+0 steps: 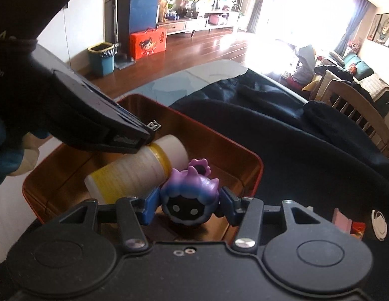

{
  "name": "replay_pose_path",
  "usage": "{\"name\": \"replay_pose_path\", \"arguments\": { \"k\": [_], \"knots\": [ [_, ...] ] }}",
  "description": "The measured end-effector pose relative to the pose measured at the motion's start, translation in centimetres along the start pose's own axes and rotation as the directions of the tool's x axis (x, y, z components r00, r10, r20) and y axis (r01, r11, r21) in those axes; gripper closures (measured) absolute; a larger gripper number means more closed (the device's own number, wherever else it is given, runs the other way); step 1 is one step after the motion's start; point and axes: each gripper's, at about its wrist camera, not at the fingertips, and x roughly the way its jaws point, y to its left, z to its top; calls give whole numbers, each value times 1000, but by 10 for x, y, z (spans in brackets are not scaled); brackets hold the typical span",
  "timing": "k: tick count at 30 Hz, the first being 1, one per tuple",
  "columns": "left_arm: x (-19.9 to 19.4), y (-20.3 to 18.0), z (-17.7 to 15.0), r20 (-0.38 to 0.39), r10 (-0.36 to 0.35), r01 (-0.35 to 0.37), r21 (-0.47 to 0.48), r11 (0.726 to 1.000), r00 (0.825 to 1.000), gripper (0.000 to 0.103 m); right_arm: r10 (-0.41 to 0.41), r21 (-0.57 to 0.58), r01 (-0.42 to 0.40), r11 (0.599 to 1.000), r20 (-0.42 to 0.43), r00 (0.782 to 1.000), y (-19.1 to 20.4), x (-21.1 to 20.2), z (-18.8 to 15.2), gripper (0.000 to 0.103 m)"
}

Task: Organize rigid objects
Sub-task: 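Carry the nail clipper with the left tool to the tin while the right tool carries the plush toy, then open the left tool to drop the clipper in the tin while the right tool releases the plush toy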

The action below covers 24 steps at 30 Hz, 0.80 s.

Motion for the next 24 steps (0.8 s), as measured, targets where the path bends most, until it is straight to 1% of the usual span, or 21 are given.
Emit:
{"name": "replay_pose_path", "arguments": {
  "k": [4,7,10,15,18,24],
  "knots": [
    [10,0,-1,-21,-2,2,7,1000,1000,92,0,-20,-1,1000,-21,1000,6,6,0,52],
    [15,1,-1,-39,-1,1,6,1000,999,92,7,-16,-7,1000,-19,1000,4,7,2,51],
    [20,5,-1,-62,-3,2,-17,1000,998,92,-2,-22,2,1000,-21,1000,3,7,2,51],
    [23,5,1,-67,-3,1,-18,1000,998,92,-4,-21,4,1000,-20,1000,1,7,2,52],
    [23,8,2,-66,-16,14,-38,999,998,92,-10,-23,9,1000,-15,1000,2,5,2,50],
    [16,6,1,-49,-17,15,-33,999,999,92,-4,6,4,1000,4,1000,-3,-6,-1,45]
  ]
}}
